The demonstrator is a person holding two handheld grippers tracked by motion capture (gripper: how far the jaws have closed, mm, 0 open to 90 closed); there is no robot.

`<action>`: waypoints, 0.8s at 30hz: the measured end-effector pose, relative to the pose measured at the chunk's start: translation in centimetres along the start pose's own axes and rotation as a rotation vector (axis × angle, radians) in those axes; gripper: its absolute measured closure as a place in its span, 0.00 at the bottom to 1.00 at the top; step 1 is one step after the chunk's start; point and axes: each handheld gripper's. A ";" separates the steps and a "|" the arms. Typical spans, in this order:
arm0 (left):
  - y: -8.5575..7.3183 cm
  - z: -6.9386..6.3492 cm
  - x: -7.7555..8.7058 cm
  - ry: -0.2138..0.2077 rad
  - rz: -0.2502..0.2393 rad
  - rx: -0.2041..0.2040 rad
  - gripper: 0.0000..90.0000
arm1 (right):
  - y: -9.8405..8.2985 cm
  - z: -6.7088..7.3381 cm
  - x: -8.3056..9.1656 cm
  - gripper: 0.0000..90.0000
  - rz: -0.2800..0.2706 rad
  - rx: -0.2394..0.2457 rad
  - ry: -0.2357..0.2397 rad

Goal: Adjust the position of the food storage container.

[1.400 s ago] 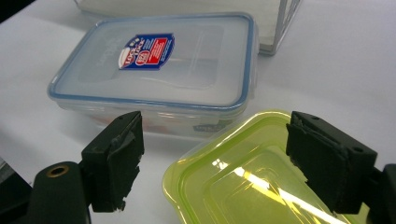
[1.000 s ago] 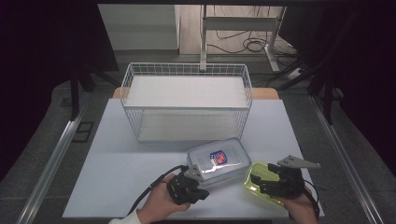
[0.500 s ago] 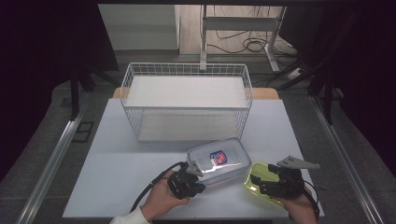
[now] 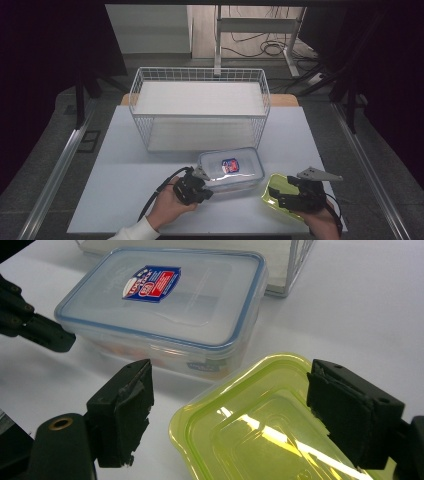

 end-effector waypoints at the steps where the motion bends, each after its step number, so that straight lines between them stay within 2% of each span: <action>1: 0.0 0.3 0.0 0.006 -0.006 0.008 1.00 | 0.0 0.0 0.0 0.21 0.001 0.000 0.000; 6: -0.2 1.6 0.2 0.022 -0.013 0.029 1.00 | 0.0 0.0 -0.1 0.21 0.001 0.000 -0.001; 7: -0.2 1.9 0.3 0.026 0.000 0.017 1.00 | 0.0 0.0 -0.1 0.21 0.001 -0.001 -0.002; 10: -0.3 2.3 0.4 0.016 -0.005 0.043 1.00 | 0.0 0.0 0.1 0.21 -0.002 -0.008 0.004; 15: -0.7 2.3 0.8 0.032 -0.029 0.044 1.00 | 0.1 -0.1 0.3 0.23 -0.013 -0.017 0.000; 16: -1.1 2.1 1.4 0.013 -0.035 0.036 1.00 | 0.2 -0.1 0.3 0.24 -0.015 -0.030 0.007; 17: -1.1 2.1 1.4 0.013 -0.035 0.036 1.00 | 0.2 -0.1 0.3 0.24 -0.015 -0.030 0.007; 18: -1.3 1.7 1.6 0.000 -0.057 0.060 1.00 | 0.2 0.0 0.3 0.24 -0.017 -0.040 0.015; 19: -1.5 1.7 2.0 0.003 -0.054 0.046 1.00 | 0.3 0.0 0.3 0.24 -0.020 -0.049 0.019; 21: -1.8 1.6 3.0 0.005 -0.078 0.053 0.97 | 0.6 0.2 0.3 0.26 -0.031 -0.066 0.020; 22: -1.9 1.7 3.6 0.004 -0.097 0.058 0.91 | 1.1 0.5 0.3 0.29 -0.046 -0.073 0.010; 23: -2.0 1.8 4.2 0.009 -0.113 0.067 0.91 | 1.1 0.5 0.3 0.29 -0.046 -0.073 0.010; 24: -2.0 1.9 4.7 0.016 -0.127 0.073 0.80 | 1.8 0.9 0.1 0.32 -0.046 -0.082 0.000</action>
Point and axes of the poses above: each handheld gripper's, and its own axes: x roughly backward along the jaws, y roughly out of its top, z roughly to its left, and after that the axes turned 3 degrees about y, right-handed
